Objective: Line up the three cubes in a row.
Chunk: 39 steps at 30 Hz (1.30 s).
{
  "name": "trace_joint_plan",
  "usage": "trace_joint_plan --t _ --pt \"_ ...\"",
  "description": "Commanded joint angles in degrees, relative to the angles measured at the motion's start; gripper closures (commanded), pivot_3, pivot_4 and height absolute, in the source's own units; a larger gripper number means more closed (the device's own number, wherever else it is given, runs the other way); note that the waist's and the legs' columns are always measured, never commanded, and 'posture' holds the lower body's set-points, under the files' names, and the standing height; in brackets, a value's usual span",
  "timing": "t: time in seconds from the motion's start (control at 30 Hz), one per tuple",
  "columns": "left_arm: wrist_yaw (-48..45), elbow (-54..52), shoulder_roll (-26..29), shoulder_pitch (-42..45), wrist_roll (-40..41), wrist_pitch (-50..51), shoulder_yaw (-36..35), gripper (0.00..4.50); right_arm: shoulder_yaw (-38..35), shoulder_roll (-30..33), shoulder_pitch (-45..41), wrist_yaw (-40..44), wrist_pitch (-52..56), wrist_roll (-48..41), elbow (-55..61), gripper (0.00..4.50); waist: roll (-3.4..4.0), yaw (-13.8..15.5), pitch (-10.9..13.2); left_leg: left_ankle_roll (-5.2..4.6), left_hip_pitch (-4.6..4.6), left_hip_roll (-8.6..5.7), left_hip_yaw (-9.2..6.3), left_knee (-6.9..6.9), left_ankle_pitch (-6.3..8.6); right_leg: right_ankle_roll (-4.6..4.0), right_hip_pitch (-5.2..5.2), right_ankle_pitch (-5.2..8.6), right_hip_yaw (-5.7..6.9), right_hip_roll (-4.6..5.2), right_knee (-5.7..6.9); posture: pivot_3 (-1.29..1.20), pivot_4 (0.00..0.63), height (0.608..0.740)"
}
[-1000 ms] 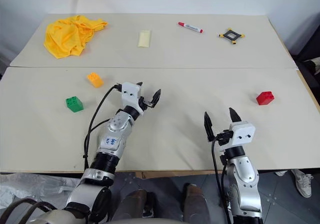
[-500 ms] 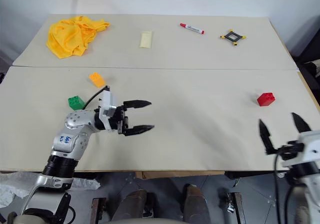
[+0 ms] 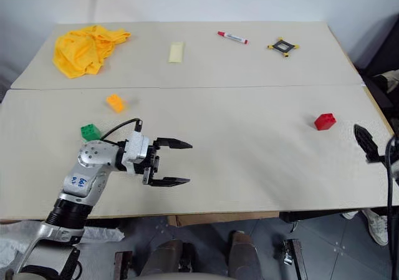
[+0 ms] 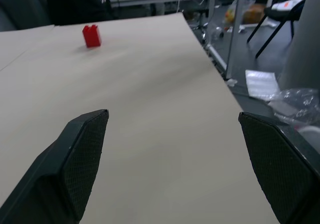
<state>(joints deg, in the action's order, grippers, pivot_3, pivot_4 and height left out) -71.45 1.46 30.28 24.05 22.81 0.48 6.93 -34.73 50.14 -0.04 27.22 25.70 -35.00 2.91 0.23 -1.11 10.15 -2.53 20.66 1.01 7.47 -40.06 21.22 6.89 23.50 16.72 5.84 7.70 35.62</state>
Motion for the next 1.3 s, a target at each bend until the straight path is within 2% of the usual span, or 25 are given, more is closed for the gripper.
trace_joint_plan --t 0.03,0.07,0.2,0.33,0.5,0.57,0.6,0.83,0.93,1.07,1.17,1.3 --pt "0.17 -1.74 0.91 0.65 1.43 0.21 -2.38 0.10 5.07 3.01 -6.98 0.84 5.00 2.61 -5.93 0.00 0.00 0.74 0.00 -0.01 0.07 -0.03 -0.01 -0.02 0.00 0.00 0.02 0.00 0.02 0.03 -0.02 0.00 0.150 0.740" --pt "0.23 -1.68 1.09 0.75 1.56 0.64 -2.71 0.10 6.40 3.56 -9.01 1.16 5.64 3.50 -7.52 0.00 0.00 1.05 0.00 -0.01 0.08 -0.05 -0.02 -0.06 0.00 0.00 0.02 0.00 0.04 0.03 -0.02 0.00 0.150 0.740" --pt "0.67 -1.34 2.03 1.27 1.63 3.29 -3.44 0.10 20.03 5.34 -23.20 6.92 6.02 12.06 -21.67 0.00 0.03 1.06 -0.01 -0.10 0.48 -0.13 -0.13 -0.31 -0.01 0.12 0.16 -0.07 0.15 0.08 -0.04 0.00 0.150 0.740" --pt "1.60 -3.09 2.16 0.57 1.30 4.10 -3.53 0.10 23.28 3.77 -31.47 6.78 3.55 16.40 -31.63 0.00 0.04 1.14 0.00 -0.11 0.59 -0.13 -0.29 -0.31 -0.01 0.12 0.15 -0.06 0.32 0.06 -0.08 0.00 0.150 0.740" --pt "3.25 -4.72 1.96 -0.48 0.94 4.10 -3.62 0.10 25.59 2.53 -35.93 8.91 1.82 19.28 -38.84 0.00 0.04 1.00 0.00 -0.11 0.64 -0.14 -0.35 -0.29 -0.01 0.13 0.14 -0.06 0.41 0.07 -0.12 0.00 0.150 0.740" --pt "3.70 -4.83 1.95 -0.48 0.78 3.68 -3.69 0.00 25.71 1.96 -36.71 9.74 1.36 19.76 -40.06 0.42 0.04 0.96 0.00 -0.11 0.64 -0.13 -0.35 -0.30 -0.02 0.13 0.14 -0.06 0.41 0.06 -0.12 0.00 0.150 0.740" --pt "3.80 -4.85 2.04 -0.41 0.82 3.71 -3.76 0.00 25.75 1.77 -36.93 10.39 1.35 19.94 -40.30 0.63 0.04 0.92 0.00 -0.11 0.64 -0.13 -0.35 -0.30 -0.02 0.13 0.13 -0.06 0.41 0.06 -0.12 0.00 0.150 0.740" --pt "2.75 -4.11 3.30 0.26 1.38 4.22 -4.08 0.00 25.87 1.69 -37.32 14.61 0.48 20.82 -39.66 3.00 0.04 0.92 0.00 -0.10 0.63 -0.13 -0.34 -0.30 -0.02 0.13 0.13 -0.06 0.41 0.06 -0.12 0.00 0.150 0.740" --pt "2.34 -3.86 3.40 0.14 1.76 4.31 -4.64 0.00 26.16 2.03 -38.36 19.14 -0.13 19.91 -37.59 3.02 0.05 0.85 0.00 -0.10 0.63 -0.13 -0.34 -0.30 -0.02 0.13 0.13 -0.06 0.41 0.06 -0.12 0.00 0.150 0.740" --pt "2.47 -2.51 4.95 -0.21 2.00 4.72 -7.05 0.00 27.88 1.68 -38.65 32.45 -1.99 15.82 -28.05 3.02 0.07 0.78 0.02 -0.09 0.63 -0.09 -0.35 -0.30 -0.01 0.13 0.14 -0.06 0.41 0.02 -0.13 0.00 0.150 0.740" --pt "2.83 -1.60 7.30 -0.94 3.06 5.84 -10.47 0.00 35.84 1.66 -39.40 47.30 -1.15 13.70 -16.91 3.02 0.08 0.34 0.02 -0.05 0.62 -0.03 -0.36 -0.29 0.00 0.13 0.14 -0.06 0.41 -0.05 -0.14 0.00 0.150 0.740" --pt "2.01 -3.23 9.62 -3.13 4.09 8.27 -11.55 0.00 46.76 -1.18 -45.08 52.20 -2.38 20.70 -16.57 3.02 0.07 0.13 0.03 -0.03 0.61 -0.04 -0.39 -0.30 0.01 0.13 0.13 -0.05 0.44 -0.01 -0.14 0.00 0.150 0.740"
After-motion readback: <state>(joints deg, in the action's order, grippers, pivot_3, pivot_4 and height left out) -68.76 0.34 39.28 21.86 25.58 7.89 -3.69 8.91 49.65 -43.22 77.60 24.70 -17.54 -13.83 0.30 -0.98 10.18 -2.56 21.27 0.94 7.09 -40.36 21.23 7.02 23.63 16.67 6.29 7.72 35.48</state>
